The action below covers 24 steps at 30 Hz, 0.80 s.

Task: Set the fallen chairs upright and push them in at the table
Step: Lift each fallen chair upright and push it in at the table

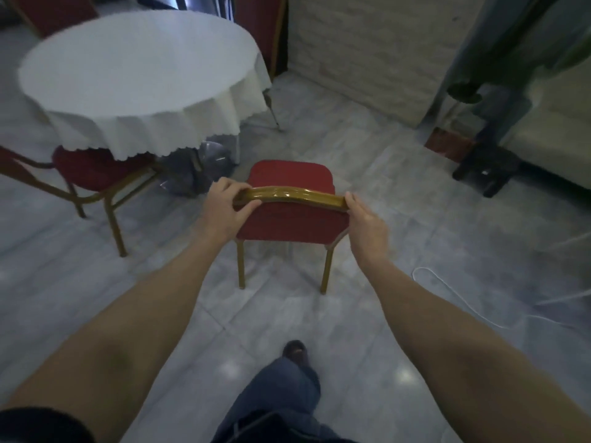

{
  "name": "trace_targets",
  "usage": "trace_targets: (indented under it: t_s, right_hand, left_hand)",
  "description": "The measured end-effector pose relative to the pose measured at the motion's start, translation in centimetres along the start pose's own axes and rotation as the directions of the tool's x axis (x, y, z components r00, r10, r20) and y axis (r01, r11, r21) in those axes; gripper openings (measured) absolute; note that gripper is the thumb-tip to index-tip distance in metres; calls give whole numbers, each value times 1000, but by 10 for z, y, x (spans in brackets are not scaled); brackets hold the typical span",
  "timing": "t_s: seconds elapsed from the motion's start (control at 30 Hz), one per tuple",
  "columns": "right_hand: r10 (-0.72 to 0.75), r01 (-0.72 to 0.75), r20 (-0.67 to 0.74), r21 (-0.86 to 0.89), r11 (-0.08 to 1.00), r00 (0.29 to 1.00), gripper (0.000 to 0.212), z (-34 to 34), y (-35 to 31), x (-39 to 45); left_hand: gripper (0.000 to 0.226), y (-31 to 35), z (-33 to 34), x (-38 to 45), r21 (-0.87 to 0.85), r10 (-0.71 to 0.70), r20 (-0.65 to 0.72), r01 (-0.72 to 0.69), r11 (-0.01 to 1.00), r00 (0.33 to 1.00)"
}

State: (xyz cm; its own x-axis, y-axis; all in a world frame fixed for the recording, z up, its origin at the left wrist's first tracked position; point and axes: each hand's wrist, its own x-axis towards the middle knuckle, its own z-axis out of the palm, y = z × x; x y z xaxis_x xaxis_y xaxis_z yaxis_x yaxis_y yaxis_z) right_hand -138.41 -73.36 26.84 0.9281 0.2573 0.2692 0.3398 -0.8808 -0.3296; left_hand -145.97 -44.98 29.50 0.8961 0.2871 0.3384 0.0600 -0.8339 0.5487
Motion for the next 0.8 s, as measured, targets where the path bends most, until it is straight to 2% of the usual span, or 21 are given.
trace_targets:
  t_s: [0.17, 0.37, 0.5, 0.67, 0.8]
  right_hand:
    - [-83, 83, 36, 12, 997, 996, 50, 0, 29, 53]
    - [-132, 126, 85, 79, 989, 988, 48, 1, 64, 97]
    - [-224, 212, 119, 102, 972, 967, 47, -7, 99, 128]
    - [-358, 335, 131, 170, 927, 925, 45, -20, 150, 174]
    - [-410, 371, 202, 204, 906, 889, 40, -31, 194, 216]
  left_hand:
    - [36, 21, 19, 16, 19, -81, -53, 82, 996, 995]
    - [35, 53, 39, 32, 47, -177, -30, 178, 983, 984]
    - [35, 88, 61, 39, 86, -233, -51, 237, 968, 971]
    - [38, 145, 109, 49, 145, -330, -137, 349, 926, 934]
    - [39, 197, 154, 53, 177, -406, -231, 448, 876, 884]
